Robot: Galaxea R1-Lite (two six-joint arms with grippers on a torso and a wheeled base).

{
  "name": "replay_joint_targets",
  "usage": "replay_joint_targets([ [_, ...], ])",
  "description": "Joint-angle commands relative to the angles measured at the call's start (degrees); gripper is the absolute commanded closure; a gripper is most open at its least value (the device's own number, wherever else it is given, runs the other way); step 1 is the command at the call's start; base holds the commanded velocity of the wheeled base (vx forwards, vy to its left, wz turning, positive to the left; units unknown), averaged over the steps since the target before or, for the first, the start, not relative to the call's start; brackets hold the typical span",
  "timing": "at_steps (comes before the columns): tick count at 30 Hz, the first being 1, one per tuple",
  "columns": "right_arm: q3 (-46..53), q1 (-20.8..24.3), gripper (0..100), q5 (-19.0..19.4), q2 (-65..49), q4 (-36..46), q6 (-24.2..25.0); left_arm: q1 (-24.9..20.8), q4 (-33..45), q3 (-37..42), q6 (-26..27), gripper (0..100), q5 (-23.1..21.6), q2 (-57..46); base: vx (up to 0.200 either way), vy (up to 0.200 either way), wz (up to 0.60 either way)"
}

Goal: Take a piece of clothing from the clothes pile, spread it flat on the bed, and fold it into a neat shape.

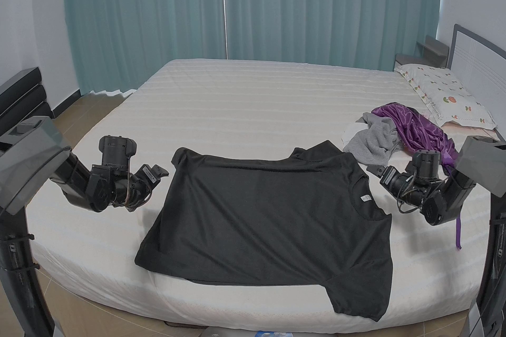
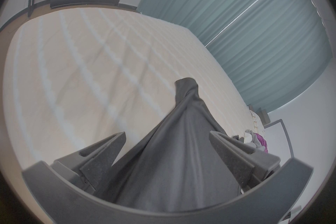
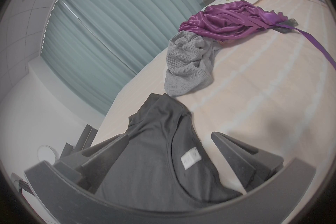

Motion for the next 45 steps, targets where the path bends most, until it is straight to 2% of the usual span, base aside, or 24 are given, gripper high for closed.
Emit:
replay_joint_targets([
  [1,13.55,-1.5,0,3.22,-12.14,-4.33,2.05,0.76,-0.07,12.96,-1.56,0,-3.47,-12.73,0.0,0.0,0.0],
  [9,24.71,-0.79,0,3.57,-19.26,-4.25,7.15,0.5,-0.95,21.14,-3.41,0,-4.96,-15.36,0.0,0.0,0.0],
  [12,26.91,-0.71,0,4.71,-19.88,-4.33,8.03,0.5,-3.06,23.6,-3.41,0,-5.93,-15.28,0.0,0.0,0.0],
  [15,29.81,-0.79,0,7.79,-20.58,-4.33,10.49,0.5,-7.72,27.03,-3.94,0,-6.28,-14.66,0.0,0.0,0.0],
  [20,31.48,-0.79,0,8.32,-19.7,-4.25,10.75,0.41,-10.09,29.93,-4.73,0,-6.55,-14.66,-0.08,0.0,0.0],
  [27,32.98,-0.79,0,8.32,-19.79,-4.33,10.67,0.41,-10.53,31.51,-4.64,0,-6.55,-14.13,-0.2,0.0,0.0],
  [37,33.15,-0.18,0,8.84,-18.91,-4.25,10.75,-0.29,-10.71,30.72,-4.37,0,-5.58,-10.09,0.0,0.0,0.0],
  [40,33.15,0.26,0,8.84,-18.21,-4.33,10.58,-0.38,-12.82,30.36,-4.37,0,-5.4,-8.07,0.0,0.0,0.0],
  [45,32.98,0.52,0,8.84,-17.33,-4.33,10.49,-1.79,-15.72,30.19,-4.2,0,-2.06,-4.2,0.0,0.0,0.0],
])
